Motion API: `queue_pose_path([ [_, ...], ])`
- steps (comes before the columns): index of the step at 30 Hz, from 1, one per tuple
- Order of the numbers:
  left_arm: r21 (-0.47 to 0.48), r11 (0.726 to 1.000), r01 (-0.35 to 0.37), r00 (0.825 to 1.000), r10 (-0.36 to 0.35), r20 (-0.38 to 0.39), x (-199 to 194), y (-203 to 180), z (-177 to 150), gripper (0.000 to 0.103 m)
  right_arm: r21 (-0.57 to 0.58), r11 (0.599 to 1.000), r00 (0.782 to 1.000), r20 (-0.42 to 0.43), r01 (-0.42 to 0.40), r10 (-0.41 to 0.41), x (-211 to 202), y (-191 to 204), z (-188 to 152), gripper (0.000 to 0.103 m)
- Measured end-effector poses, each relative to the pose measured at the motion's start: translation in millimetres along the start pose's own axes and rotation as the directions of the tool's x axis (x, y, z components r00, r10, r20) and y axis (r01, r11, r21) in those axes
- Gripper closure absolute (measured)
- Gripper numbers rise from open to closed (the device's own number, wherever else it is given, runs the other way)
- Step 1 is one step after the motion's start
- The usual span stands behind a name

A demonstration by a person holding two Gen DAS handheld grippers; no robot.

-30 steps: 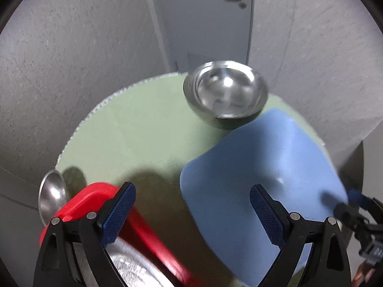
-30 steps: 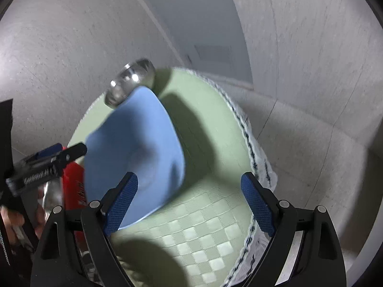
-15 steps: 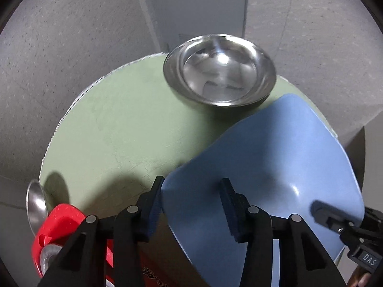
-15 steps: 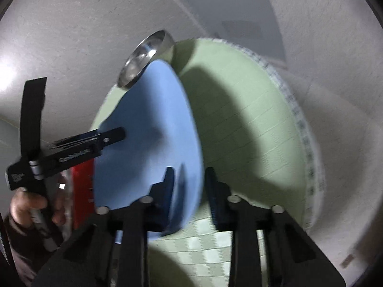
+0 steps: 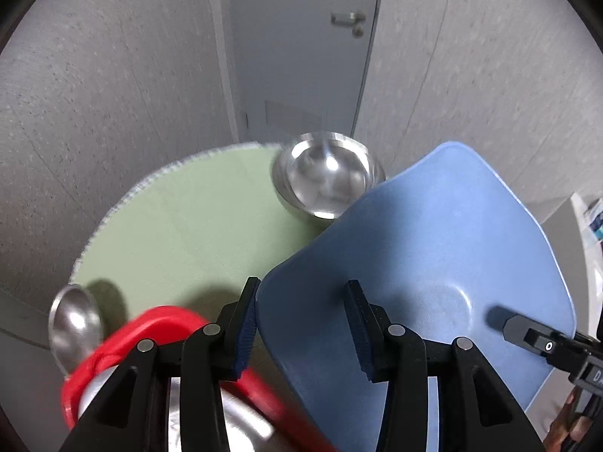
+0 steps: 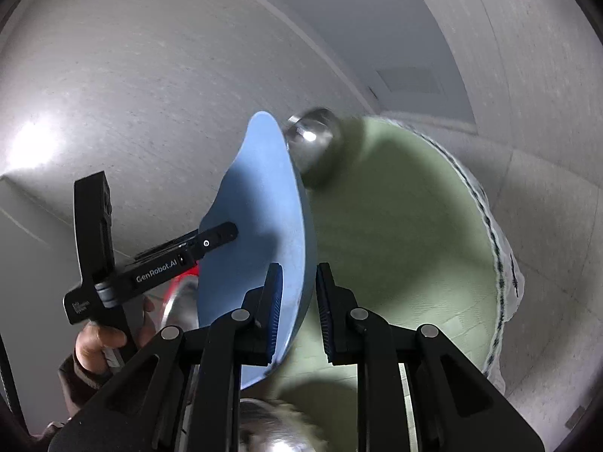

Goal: Organize plates and bowls
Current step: 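Close both grippers on the edge of the light-blue plate and lift it, then lower the blue plate with both grippers onto the bowl in the red basin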

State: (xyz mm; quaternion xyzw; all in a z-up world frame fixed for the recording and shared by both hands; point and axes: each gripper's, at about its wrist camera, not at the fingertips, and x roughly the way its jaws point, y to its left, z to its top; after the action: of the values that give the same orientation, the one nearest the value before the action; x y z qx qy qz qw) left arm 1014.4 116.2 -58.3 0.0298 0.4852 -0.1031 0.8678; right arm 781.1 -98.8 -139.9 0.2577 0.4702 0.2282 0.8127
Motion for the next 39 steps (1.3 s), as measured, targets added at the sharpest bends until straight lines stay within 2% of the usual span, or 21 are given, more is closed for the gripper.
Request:
queue_pose_path([
  [5,-0.031,0.999,-0.015,0.997,0.017,0.079,-56,44,-21,0.062,-0.066,0.998,1.000,0.017,-0.018,0.019,1,58,-11,0.085],
  [9,-0.070,0.997,-0.029,0.995,0.036,0.093,-87,84,-53,0.062,-0.096,0.994,0.999,-0.009,-0.044,0.043,19,98,-33,0.085],
  [15,-0.142,0.988,-0.056,0.997,0.063,0.051,-108,140,-115,0.064,-0.110,0.992,0.993,-0.109,-0.056,0.044,63,140,-79,0.085],
  [21,-0.147,0.988,-0.036,0.999,0.039,0.020,-123,155,-149,0.064,-0.117,0.993,0.986,-0.166,-0.018,-0.002,87,152,-110,0.084],
  [25,-0.137,0.990,-0.033,0.999,0.034,0.004,-125,162,-158,0.064,-0.130,0.991,0.984,-0.174,0.025,-0.048,102,155,-119,0.082],
  [30,-0.159,0.987,-0.032,0.999,0.035,0.014,-120,177,-152,0.063,-0.144,0.987,0.983,-0.156,0.074,-0.096,107,158,-118,0.082],
  [34,-0.161,0.986,-0.052,0.998,0.056,0.019,-111,177,-147,0.062,-0.165,0.978,0.977,-0.145,0.130,-0.154,116,154,-113,0.077],
  [35,-0.160,0.985,-0.059,0.998,0.063,0.018,-109,176,-147,0.062,-0.168,0.976,0.975,-0.147,0.139,-0.164,118,153,-113,0.075],
  [39,-0.151,0.987,-0.062,0.997,0.067,0.028,-110,173,-145,0.061,-0.200,0.966,0.970,-0.144,0.166,-0.197,122,156,-106,0.054],
])
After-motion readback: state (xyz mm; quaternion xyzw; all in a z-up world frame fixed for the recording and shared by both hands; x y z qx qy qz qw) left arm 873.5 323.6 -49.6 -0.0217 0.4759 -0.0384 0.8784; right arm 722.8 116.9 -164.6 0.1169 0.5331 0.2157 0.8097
